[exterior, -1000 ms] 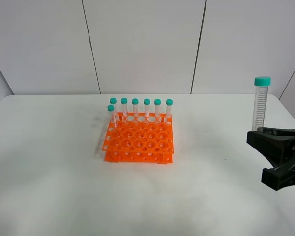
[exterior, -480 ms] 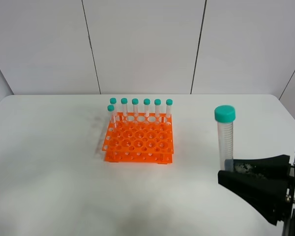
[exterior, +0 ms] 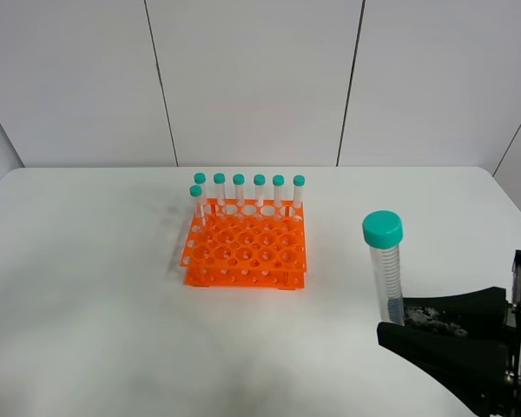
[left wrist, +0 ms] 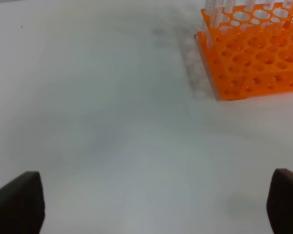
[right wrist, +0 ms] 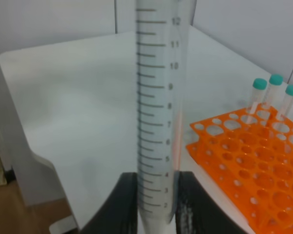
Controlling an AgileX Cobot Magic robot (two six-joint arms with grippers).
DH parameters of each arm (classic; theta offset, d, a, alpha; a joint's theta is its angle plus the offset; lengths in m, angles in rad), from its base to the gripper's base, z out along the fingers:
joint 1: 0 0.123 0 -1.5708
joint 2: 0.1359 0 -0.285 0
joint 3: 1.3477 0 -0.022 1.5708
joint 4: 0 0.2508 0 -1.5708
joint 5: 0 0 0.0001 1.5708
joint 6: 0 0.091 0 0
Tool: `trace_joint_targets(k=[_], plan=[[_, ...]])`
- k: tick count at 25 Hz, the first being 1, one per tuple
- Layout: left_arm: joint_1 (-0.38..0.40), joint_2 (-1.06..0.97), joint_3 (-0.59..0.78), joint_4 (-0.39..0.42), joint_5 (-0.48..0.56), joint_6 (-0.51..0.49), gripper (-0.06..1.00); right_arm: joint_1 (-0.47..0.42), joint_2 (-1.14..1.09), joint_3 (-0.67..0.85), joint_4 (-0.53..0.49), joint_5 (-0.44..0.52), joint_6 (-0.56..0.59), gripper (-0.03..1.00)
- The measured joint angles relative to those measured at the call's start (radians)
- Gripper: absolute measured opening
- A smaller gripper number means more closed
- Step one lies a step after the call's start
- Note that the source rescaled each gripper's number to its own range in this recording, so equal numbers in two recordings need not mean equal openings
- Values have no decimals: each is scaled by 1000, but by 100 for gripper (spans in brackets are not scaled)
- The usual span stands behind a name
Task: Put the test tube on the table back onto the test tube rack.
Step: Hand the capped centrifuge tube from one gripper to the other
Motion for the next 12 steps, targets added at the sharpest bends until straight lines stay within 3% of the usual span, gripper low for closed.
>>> trace_joint_targets(k=[7,12], plan=[[0,0,0,0,0,0,100,-101,0,5,-87,-1,62,3],[0,0,0,1,0,0,100,-118,0,10,-102,-3,79,3]])
